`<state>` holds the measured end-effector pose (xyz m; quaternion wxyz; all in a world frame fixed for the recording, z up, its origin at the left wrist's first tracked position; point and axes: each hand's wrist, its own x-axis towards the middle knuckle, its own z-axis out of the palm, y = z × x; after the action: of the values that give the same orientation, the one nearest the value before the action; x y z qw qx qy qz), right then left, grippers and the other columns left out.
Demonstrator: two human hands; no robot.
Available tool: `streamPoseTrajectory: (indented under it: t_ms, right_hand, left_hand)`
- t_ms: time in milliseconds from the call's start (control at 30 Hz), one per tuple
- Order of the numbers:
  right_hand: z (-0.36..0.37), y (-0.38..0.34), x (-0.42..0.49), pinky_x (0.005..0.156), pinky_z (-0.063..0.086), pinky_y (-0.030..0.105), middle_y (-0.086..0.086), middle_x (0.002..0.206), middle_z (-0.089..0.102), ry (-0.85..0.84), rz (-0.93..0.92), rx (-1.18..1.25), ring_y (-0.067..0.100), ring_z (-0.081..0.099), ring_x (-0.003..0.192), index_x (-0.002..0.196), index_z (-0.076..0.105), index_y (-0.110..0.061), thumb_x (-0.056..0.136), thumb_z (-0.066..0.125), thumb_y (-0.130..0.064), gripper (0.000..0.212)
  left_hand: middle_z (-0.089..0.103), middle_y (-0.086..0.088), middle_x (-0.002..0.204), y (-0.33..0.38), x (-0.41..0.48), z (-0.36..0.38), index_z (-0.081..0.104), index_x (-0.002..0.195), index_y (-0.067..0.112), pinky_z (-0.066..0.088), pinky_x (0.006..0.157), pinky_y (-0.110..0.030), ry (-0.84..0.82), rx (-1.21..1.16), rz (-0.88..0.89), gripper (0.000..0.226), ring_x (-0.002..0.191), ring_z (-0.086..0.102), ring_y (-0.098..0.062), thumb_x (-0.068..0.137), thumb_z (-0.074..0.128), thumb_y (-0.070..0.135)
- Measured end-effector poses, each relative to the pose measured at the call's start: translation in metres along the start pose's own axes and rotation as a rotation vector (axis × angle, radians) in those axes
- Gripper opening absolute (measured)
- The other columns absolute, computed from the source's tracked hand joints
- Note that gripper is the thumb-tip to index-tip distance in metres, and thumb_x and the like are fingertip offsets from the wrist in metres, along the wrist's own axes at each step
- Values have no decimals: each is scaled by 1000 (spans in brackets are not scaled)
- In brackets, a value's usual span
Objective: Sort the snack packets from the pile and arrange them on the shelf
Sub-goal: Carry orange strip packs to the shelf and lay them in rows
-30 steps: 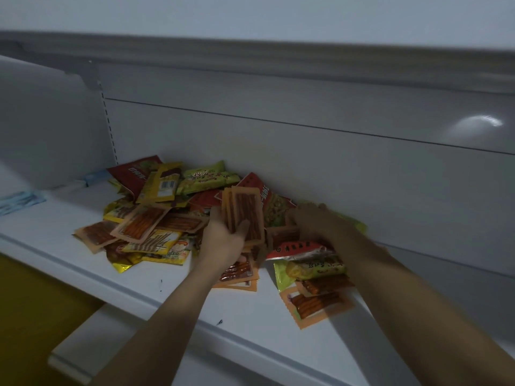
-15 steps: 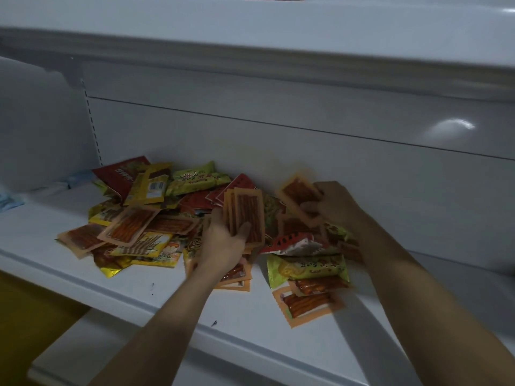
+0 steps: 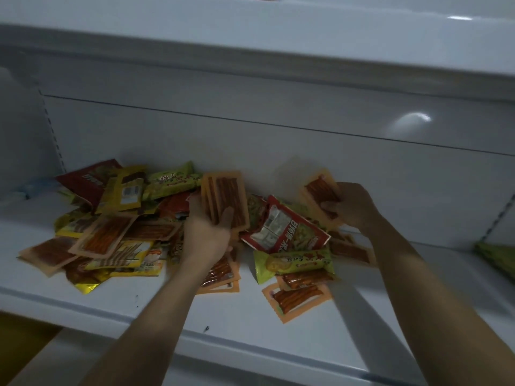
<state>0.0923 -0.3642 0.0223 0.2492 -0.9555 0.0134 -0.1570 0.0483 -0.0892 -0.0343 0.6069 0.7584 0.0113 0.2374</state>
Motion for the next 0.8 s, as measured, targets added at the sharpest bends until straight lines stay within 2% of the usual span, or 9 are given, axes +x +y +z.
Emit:
streamPoseTrajectory:
  t_ms: [67, 100, 200, 300, 400, 500, 600, 700, 800]
  right_hand:
    - [-12, 10, -3, 70, 41, 34, 12, 86, 64, -55, 23, -132, 29, 61, 84, 92, 63, -3, 87, 71, -17, 16]
    - [-16, 15, -4, 68, 39, 32, 11, 85, 61, -131, 40, -208, 28, 59, 84, 88, 61, -4, 89, 69, -18, 16]
    - [-5, 33, -8, 69, 38, 28, 8, 87, 60, -380, 107, -394, 23, 57, 81, 89, 60, -8, 92, 66, -24, 18]
    - [17, 59, -13, 64, 44, 25, 6, 87, 64, -460, 185, -349, 19, 60, 72, 90, 62, -13, 92, 65, -21, 9]
    - [28, 73, -17, 73, 55, 38, 13, 94, 69, -480, 260, -250, 31, 69, 86, 98, 57, -18, 93, 61, -17, 7]
    - [30, 71, -23, 80, 56, 43, 11, 100, 65, -452, 232, -304, 29, 67, 89, 105, 52, -17, 92, 62, -19, 17]
    - [32, 63, -32, 96, 40, 41, 4, 111, 63, -383, 231, -450, 29, 57, 109, 107, 47, -28, 90, 64, -33, 24]
    - [33, 57, -43, 96, 30, 43, 6, 116, 61, -314, 238, -612, 32, 50, 116, 119, 45, -29, 91, 59, -43, 34]
    - [35, 57, -54, 94, 34, 42, 9, 121, 57, -234, 266, -524, 34, 52, 115, 133, 39, -29, 89, 63, -36, 51]
  left_hand:
    - [64, 4, 94, 5, 3, -3, 45, 116, 16, 60, 59, -52, 10, -17, 20, 34, 73, 70, -30, 91, 68, 23]
    - [63, 7, 93, 9, 2, -3, 45, 114, 18, 60, 58, -51, -6, -24, 23, 32, 71, 71, -30, 91, 67, 23]
    - [63, 8, 92, 20, -6, 5, 45, 116, 21, 58, 47, -37, -123, 21, 12, 30, 60, 69, -26, 93, 65, 25]
    - [65, 0, 98, 23, -20, 22, 45, 114, 20, 55, 48, -34, -253, 47, 8, 29, 66, 69, -28, 94, 65, 24]
    - [63, 0, 99, 19, -31, 33, 43, 116, 21, 47, 36, -23, -353, 14, -66, 29, 61, 65, -26, 95, 63, 24]
    - [62, 0, 96, 12, -40, 40, 41, 115, 20, 41, 32, -18, -431, 1, -97, 28, 59, 64, -24, 96, 61, 24]
    - [63, 4, 96, 3, -45, 43, 41, 114, 23, 48, 39, -25, -473, -31, -138, 28, 64, 68, -27, 95, 61, 26]
    - [66, 6, 101, -8, -47, 46, 43, 119, 25, 55, 56, -33, -485, -44, -149, 34, 72, 71, -32, 93, 64, 28]
    - [64, -1, 108, -15, -50, 47, 43, 113, 32, 51, 44, -27, -504, -92, -170, 30, 79, 69, -38, 92, 64, 28]
